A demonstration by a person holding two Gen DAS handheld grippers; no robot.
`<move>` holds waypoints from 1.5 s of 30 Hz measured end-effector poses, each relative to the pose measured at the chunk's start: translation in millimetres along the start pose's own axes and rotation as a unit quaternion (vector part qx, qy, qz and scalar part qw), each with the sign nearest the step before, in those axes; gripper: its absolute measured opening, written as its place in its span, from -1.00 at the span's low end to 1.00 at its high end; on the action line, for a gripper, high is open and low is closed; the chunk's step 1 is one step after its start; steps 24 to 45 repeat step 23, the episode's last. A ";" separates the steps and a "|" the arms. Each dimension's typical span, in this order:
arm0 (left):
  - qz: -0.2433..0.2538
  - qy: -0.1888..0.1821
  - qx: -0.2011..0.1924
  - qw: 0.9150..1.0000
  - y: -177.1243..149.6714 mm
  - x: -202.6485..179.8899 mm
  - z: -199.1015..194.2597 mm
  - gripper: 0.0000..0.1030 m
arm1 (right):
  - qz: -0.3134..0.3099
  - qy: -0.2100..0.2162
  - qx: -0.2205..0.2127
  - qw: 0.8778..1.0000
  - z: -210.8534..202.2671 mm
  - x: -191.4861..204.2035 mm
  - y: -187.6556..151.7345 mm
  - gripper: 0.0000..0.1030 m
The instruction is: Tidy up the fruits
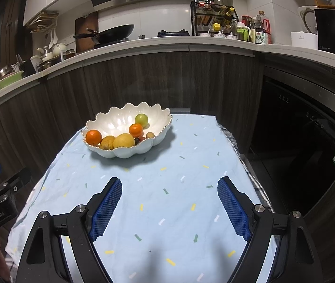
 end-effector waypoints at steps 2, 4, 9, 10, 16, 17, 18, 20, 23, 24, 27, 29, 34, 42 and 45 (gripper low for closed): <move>-0.001 0.001 0.001 1.000 -0.7 0.0 0.6 0.86 | 0.000 0.000 0.000 1.000 -0.1 0.1 -0.1 0.63; -0.001 -0.001 0.002 1.000 -0.6 -0.2 0.3 0.86 | 0.001 -0.001 0.001 1.000 -0.4 -0.3 -0.7 0.63; -0.002 -0.003 0.002 1.000 -0.9 -0.7 1.3 0.86 | 0.001 -0.001 0.002 1.000 -0.3 -1.7 -1.4 0.63; -0.002 -0.002 0.003 1.000 -1.2 -1.0 1.5 0.86 | 0.000 -0.001 0.002 1.000 -0.4 -1.9 -1.3 0.63; -0.001 -0.006 0.007 1.000 -1.9 -2.6 2.8 0.86 | 0.001 0.000 0.005 1.000 1.2 -3.9 -2.1 0.63; -0.001 -0.005 0.008 1.000 -1.8 -2.7 2.9 0.86 | 0.002 0.000 0.006 1.000 1.7 -4.6 -2.4 0.63; -0.001 -0.006 0.008 1.000 -1.8 -2.8 3.1 0.86 | 0.002 -0.001 0.006 1.000 2.3 -4.1 -2.4 0.63; -0.001 -0.005 0.006 1.000 -2.1 -3.3 3.2 0.86 | 0.002 -0.002 0.007 1.000 2.7 -4.5 -2.6 0.63; -0.002 -0.005 0.009 1.000 -2.9 -3.6 4.4 0.88 | 0.002 -0.002 0.007 1.000 2.8 -4.5 -2.5 0.63; -0.002 -0.005 0.009 1.000 -2.9 -3.6 4.4 0.88 | 0.002 -0.002 0.007 1.000 2.8 -4.5 -2.5 0.63; -0.002 -0.005 0.009 1.000 -2.9 -3.6 4.4 0.88 | 0.002 -0.002 0.007 1.000 2.8 -4.5 -2.5 0.63; -0.002 -0.005 0.009 1.000 -2.9 -3.6 4.4 0.88 | 0.002 -0.002 0.007 1.000 2.8 -4.5 -2.5 0.63; -0.002 -0.005 0.009 1.000 -2.9 -3.6 4.4 0.88 | 0.002 -0.002 0.007 1.000 2.8 -4.5 -2.5 0.63; -0.002 -0.005 0.009 1.000 -2.9 -3.6 4.4 0.88 | 0.002 -0.002 0.007 1.000 2.8 -4.5 -2.5 0.63; -0.002 -0.005 0.009 1.000 -2.9 -3.6 4.4 0.88 | 0.002 -0.002 0.007 1.000 2.8 -4.5 -2.5 0.63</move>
Point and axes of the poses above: each gripper's, at about its wrist camera, not at the fingertips, and z roughly the way its jaws point, x to its left, y to its top, the point moved 3 cm from there along z, roughly the way its jaws point, and after that the axes turned 1 degree about x, right-handed, at the moved point
